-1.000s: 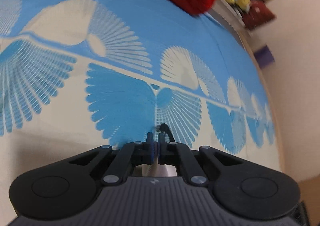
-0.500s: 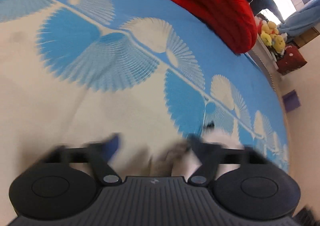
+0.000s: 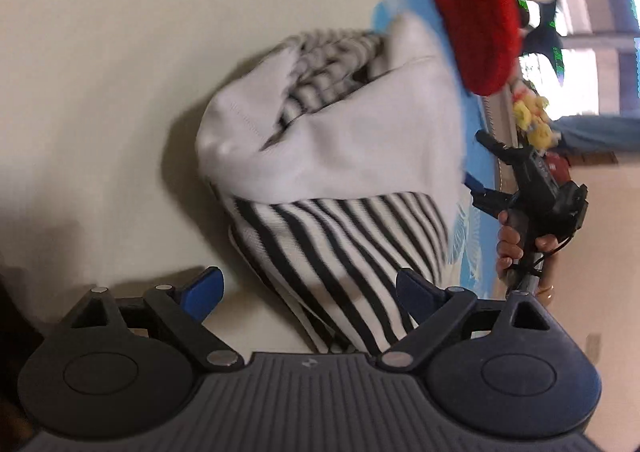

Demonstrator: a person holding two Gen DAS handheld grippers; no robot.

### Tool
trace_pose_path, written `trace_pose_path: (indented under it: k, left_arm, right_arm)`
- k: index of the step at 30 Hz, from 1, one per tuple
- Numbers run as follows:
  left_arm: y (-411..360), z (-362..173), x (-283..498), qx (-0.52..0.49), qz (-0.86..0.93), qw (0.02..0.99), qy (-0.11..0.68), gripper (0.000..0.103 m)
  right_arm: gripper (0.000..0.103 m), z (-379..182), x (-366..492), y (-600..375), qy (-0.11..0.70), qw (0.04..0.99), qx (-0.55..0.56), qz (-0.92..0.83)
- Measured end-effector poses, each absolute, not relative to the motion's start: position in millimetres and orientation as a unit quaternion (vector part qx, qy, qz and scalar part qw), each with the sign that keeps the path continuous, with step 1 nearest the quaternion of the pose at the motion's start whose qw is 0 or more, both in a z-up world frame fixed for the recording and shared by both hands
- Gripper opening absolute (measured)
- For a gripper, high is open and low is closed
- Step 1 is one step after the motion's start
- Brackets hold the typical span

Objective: Fold small clothes

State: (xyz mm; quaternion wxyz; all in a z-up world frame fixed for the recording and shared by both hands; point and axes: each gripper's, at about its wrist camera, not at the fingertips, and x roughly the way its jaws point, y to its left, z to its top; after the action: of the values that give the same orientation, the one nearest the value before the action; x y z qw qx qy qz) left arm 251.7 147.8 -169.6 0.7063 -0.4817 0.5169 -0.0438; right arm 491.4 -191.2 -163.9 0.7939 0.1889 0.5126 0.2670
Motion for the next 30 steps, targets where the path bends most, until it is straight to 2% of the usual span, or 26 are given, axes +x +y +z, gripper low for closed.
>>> trace_pose_path:
  k: [3, 4, 5, 7, 8, 9, 10, 11, 12, 14, 15, 18, 23, 26, 30]
  left_arm:
    - [159, -183, 261, -0.532, -0.024, 0.689, 0.491, 0.093]
    - [163, -181, 262, -0.536, -0.011, 0.695, 0.480, 0.086]
    - [166, -179, 264, -0.525, 0.004, 0.708, 0.472, 0.072]
    - [173, -181, 269, -0.514, 0.018, 0.713, 0.477, 0.051]
    - [175, -183, 269, -0.521, 0.024, 0.708, 0.477, 0.042]
    - [176, -184, 271, -0.522, 0.030, 0.705, 0.479, 0.039]
    - [177, -182, 276, -0.514, 0.034, 0.710, 0.480, 0.035]
    - [177, -177, 285, -0.496, 0.033, 0.719, 0.485, 0.032]
    - [178, -171, 296, -0.474, 0.030, 0.731, 0.490, 0.031]
    - [180, -158, 328, -0.424, 0.027, 0.754, 0.501, 0.030]
    - [182, -153, 350, -0.396, 0.021, 0.765, 0.507, 0.030]
    - [178, -134, 435, -0.305, -0.002, 0.801, 0.515, 0.029]
    - [113, -123, 573, -0.182, -0.085, 0.829, 0.522, 0.029]
    - [59, -124, 611, -0.135, -0.124, 0.837, 0.516, 0.028]
    - [19, -128, 647, -0.129, -0.157, 0.835, 0.511, 0.029]
  right_arm:
    - [0.088, -182, 515, -173, 0.537, 0.780, 0.167, 0.276]
    - [0.088, -186, 520, -167, 0.544, 0.777, 0.153, 0.277]
    - [0.088, -192, 526, -160, 0.554, 0.771, 0.137, 0.282]
    - [0.088, -205, 535, -148, 0.572, 0.755, 0.113, 0.300]
    - [0.088, -212, 538, -141, 0.583, 0.743, 0.104, 0.312]
    - [0.087, -219, 540, -136, 0.593, 0.731, 0.102, 0.321]
    - [0.079, -222, 541, -132, 0.593, 0.727, 0.099, 0.332]
    - [0.065, -222, 540, -129, 0.585, 0.727, 0.095, 0.347]
    - [0.025, -222, 540, -127, 0.584, 0.719, 0.104, 0.362]
    - [0.016, -220, 537, -124, 0.581, 0.719, 0.114, 0.365]
    - [0.005, -215, 529, -121, 0.558, 0.741, 0.084, 0.363]
    - [0.002, -204, 505, -129, 0.507, 0.790, 0.061, 0.340]
    - [0.001, -208, 458, -210, 0.448, 0.843, 0.168, 0.245]
    - [0.001, -213, 435, -249, 0.423, 0.853, 0.225, 0.206]
    - [0.001, -214, 435, -288, 0.395, 0.868, 0.258, 0.156]
